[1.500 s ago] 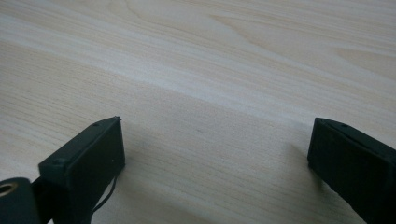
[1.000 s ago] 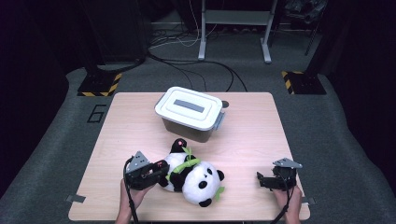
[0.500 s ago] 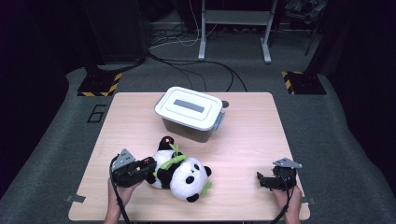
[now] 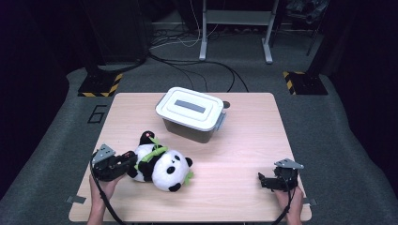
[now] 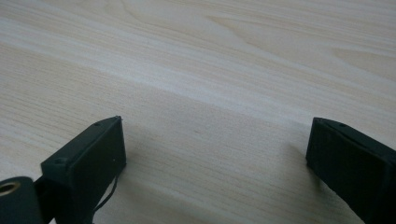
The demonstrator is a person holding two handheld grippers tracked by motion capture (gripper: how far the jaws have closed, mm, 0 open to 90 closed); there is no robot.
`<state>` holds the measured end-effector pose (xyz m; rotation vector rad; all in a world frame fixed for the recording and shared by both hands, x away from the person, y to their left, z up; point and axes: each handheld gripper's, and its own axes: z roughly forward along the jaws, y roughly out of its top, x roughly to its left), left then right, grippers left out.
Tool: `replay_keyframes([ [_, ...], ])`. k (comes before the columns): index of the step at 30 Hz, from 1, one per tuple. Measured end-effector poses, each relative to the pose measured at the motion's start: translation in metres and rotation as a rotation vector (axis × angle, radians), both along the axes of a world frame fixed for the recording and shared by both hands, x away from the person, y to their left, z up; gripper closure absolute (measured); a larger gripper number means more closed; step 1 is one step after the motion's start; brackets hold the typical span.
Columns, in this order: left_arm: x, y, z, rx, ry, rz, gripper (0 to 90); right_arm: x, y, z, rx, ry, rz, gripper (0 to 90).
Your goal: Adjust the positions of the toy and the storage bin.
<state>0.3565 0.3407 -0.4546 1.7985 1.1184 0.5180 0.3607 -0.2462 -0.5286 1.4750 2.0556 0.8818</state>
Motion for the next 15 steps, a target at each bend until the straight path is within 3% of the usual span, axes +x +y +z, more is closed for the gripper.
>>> replay_keyframes([
  [3, 0.003, 0.009, 0.0, 0.0, 0.0, 0.019, 67.5, 0.0, 0.0, 0.0, 0.0, 0.0, 0.0, 3.9],
  [10, 0.021, 0.038, 0.0, 0.009, -0.005, 0.118, 67.2, 0.0, 0.0, 0.0, -0.001, -0.001, -0.001, 4.0],
  [15, 0.018, 0.044, -0.004, 0.001, 0.003, 0.14, 65.9, 0.0, 0.0, 0.0, -0.001, 0.0, -0.001, 4.0],
])
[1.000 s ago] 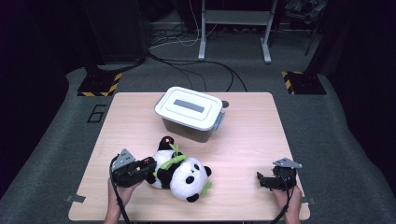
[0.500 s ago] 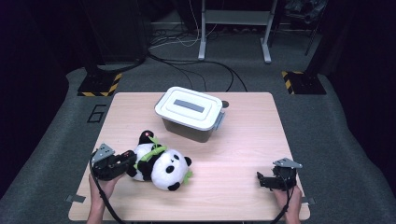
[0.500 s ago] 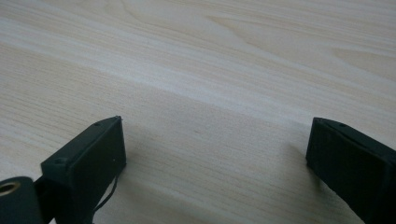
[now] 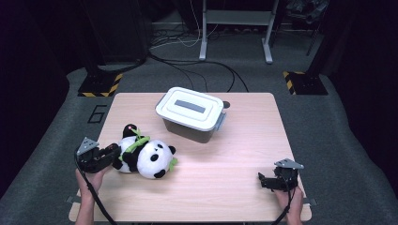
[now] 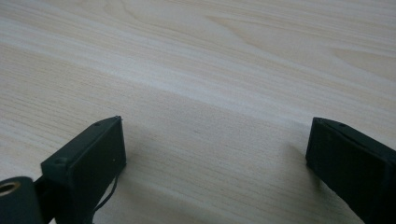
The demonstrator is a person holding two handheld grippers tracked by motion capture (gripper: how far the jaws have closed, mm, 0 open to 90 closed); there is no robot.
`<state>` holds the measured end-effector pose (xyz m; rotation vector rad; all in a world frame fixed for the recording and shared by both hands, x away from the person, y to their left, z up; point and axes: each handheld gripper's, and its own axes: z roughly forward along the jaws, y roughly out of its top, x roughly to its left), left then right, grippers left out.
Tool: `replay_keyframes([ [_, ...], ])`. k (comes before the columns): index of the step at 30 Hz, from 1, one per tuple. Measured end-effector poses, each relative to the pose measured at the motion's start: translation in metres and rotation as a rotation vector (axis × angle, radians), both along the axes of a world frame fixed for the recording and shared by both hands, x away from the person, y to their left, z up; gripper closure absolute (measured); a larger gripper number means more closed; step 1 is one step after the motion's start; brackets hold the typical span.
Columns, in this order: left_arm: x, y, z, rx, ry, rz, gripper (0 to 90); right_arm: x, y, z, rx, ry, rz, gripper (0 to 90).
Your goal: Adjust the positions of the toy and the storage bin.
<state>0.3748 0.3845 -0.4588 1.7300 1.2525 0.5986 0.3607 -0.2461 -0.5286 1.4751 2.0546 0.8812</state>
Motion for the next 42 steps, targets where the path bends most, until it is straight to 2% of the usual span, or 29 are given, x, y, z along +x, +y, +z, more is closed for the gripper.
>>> replay_keyframes([
  [4, -0.004, 0.001, -0.002, -0.009, 0.003, 0.007, 57.7, 0.0, 0.0, 0.0, 0.0, 0.001, 0.0, 4.0],
  [5, -0.005, 0.003, -0.003, -0.021, 0.003, 0.014, 53.8, 0.0, 0.0, 0.0, 0.0, 0.001, 0.0, 4.0],
  [6, -0.005, 0.003, -0.003, -0.021, 0.003, 0.014, 49.2, 0.0, 0.0, 0.0, 0.0, 0.001, 0.0, 4.0],
  [7, -0.007, 0.003, -0.002, -0.014, 0.004, 0.037, 42.8, 0.0, 0.0, 0.0, 0.0, 0.001, 0.0, 4.0],
  [10, -0.011, 0.002, -0.002, -0.012, 0.006, 0.045, 29.5, 0.0, 0.0, 0.0, 0.0, 0.0, 0.0, 4.0],
  [11, -0.015, 0.002, -0.003, 0.005, 0.011, 0.051, 29.5, 0.0, 0.0, 0.0, 0.0, 0.0, 0.0, 4.0],
  [14, -0.024, 0.004, -0.004, -0.004, 0.007, 0.074, 16.7, 0.0, 0.0, 0.0, 0.0, 0.0, 0.001, 4.0],
  [16, -0.033, 0.008, -0.004, -0.022, 0.0, 0.087, 13.5, 0.0, 0.0, 0.0, 0.0, 0.0, 0.0, 3.9],
  [19, -0.039, 0.01, -0.005, -0.031, 0.009, 0.086, 10.2, 0.0, 0.0, 0.0, -0.001, 0.0, 0.001, 3.9],
  [25, -0.048, 0.006, -0.014, 0.006, 0.054, 0.069, 4.0, 0.0, 0.0, 0.0, -0.001, 0.001, -0.002, 3.9],
  [29, -0.049, 0.002, -0.03, 0.031, 0.104, 0.064, 1.9, 0.002, 0.002, 0.001, -0.002, 0.011, -0.006, 3.2],
  [30, -0.049, 0.002, -0.03, 0.031, 0.104, 0.064, 1.3, 0.003, 0.002, 0.001, 0.001, 0.013, -0.004, 3.1],
  [31, -0.049, 0.001, -0.035, 0.038, 0.122, 0.063, 1.0, 0.003, 0.002, 0.001, -0.002, 0.018, -0.003, 3.1],
  [32, -0.048, -0.001, -0.046, 0.058, 0.154, 0.066, 0.4, 0.003, 0.002, 0.002, 0.0, 0.021, -0.004, 2.9],
  [33, -0.048, -0.001, -0.046, 0.058, 0.154, 0.066, 0.1, 0.003, 0.002, 0.002, 0.0, 0.021, -0.004, 2.9],
  [34, -0.047, -0.002, -0.051, 0.065, 0.172, 0.065, 0.1, 0.003, 0.002, 0.002, -0.001, 0.024, -0.003, 2.7],
  [35, -0.046, -0.003, -0.061, 0.084, 0.2, 0.068, 0.0, 0.004, 0.001, 0.003, 0.048, 0.025, -0.006, 2.1],
  [36, -0.046, -0.003, -0.064, 0.09, 0.214, 0.069, 0.0, 0.004, 0.001, 0.004, 0.057, 0.022, -0.002, 2.0],
  [38, -0.045, -0.004, -0.068, 0.101, 0.22, 0.074, 0.0, 0.003, 0.002, 0.007, 0.055, 0.02, -0.004, 2.0],
  [39, -0.045, -0.005, -0.073, 0.124, 0.199, 0.095, 0.0, 0.004, 0.006, 0.011, 0.049, 0.011, 0.005, 2.2],
  [40, -0.044, -0.006, -0.072, 0.127, 0.21, 0.098, 0.0, 0.004, 0.008, 0.013, 0.044, 0.008, 0.008, 2.1],
  [42, -0.043, -0.007, -0.073, 0.139, 0.201, 0.107, 0.0, 0.006, 0.013, 0.018, 0.04, 0.006, 0.015, 2.3],
])
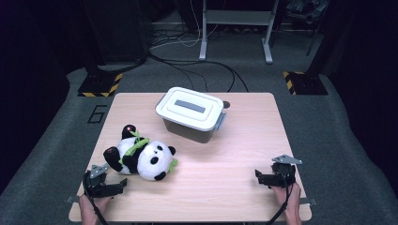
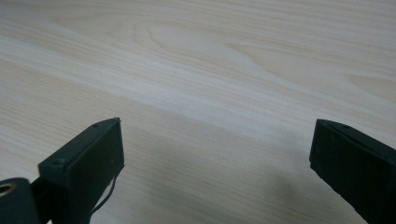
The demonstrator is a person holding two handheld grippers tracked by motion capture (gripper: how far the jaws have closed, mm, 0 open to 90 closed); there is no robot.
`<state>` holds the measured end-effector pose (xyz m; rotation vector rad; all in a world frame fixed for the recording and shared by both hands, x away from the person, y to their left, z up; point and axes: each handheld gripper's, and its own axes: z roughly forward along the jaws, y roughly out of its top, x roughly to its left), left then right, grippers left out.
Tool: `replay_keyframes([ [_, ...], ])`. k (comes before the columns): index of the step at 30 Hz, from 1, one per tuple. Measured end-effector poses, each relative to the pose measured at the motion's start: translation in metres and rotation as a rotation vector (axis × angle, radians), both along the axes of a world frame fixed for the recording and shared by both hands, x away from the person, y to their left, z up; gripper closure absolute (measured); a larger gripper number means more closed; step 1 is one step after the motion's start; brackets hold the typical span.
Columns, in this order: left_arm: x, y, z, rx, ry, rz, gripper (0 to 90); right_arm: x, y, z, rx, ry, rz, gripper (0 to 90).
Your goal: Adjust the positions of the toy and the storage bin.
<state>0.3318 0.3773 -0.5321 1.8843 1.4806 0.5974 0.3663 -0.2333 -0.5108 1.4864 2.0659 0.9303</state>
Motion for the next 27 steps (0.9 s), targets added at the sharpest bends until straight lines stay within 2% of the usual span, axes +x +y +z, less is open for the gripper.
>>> replay_keyframes([
  [1, 0.0, 0.0, 0.0, 0.0, 0.0, 0.0, 0.0, 0.0, 0.0, 0.0, 0.0, 0.0, 0.0, 2.3],
  [3, 0.0, -0.003, 0.0, 0.035, 0.006, 0.0, 0.0, 0.002, 0.004, 0.004, -0.002, -0.001, 0.013, 2.3],
  [15, 0.001, -0.002, 0.0, 0.042, 0.009, -0.005, 0.0, 0.022, 0.041, 0.036, -0.001, -0.035, 0.116, 2.8],
  [27, 0.001, -0.002, 0.0, 0.041, 0.009, -0.005, 0.0, 0.045, 0.075, 0.061, -0.015, -0.067, 0.186, 3.8],
])
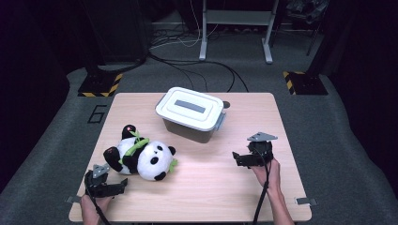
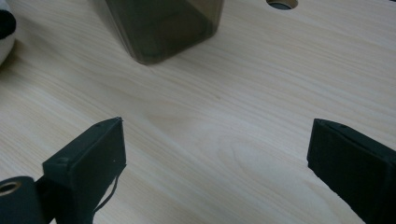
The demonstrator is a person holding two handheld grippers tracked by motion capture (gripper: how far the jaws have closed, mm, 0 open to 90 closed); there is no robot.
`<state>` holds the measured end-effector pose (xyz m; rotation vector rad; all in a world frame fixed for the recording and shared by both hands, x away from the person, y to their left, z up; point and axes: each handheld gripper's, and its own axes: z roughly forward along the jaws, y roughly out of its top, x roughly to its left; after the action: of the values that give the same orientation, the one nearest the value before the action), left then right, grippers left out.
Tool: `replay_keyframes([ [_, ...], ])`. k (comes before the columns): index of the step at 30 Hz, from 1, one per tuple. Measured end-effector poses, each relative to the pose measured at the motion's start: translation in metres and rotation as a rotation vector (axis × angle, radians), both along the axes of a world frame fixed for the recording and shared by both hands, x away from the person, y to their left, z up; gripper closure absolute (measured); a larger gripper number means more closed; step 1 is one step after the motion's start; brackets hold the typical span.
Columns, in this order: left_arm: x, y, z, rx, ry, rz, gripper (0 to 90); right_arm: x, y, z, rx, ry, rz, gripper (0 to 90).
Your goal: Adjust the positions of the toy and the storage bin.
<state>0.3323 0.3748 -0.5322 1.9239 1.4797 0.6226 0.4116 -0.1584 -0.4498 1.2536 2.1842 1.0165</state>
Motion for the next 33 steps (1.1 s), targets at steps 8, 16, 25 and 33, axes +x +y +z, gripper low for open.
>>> replay_keyframes([
  [8, 0.0, 0.0, 0.0, 0.0, 0.0, 0.0, 0.0, 0.011, 0.012, 0.007, 0.002, -0.003, 0.022, 4.4],
  [16, 0.0, 0.0, 0.0, -0.001, 0.0, 0.001, 0.0, 0.023, 0.026, 0.018, 0.0, -0.025, 0.049, 4.9],
  [25, 0.0, 0.0, 0.0, 0.001, -0.003, 0.001, 0.0, 0.036, 0.039, 0.03, 0.003, -0.034, 0.065, 5.1],
  [33, 0.0, 0.0, 0.0, 0.001, 0.001, -0.001, 0.0, 0.055, 0.056, 0.043, 0.004, -0.041, 0.076, 1.2],
])
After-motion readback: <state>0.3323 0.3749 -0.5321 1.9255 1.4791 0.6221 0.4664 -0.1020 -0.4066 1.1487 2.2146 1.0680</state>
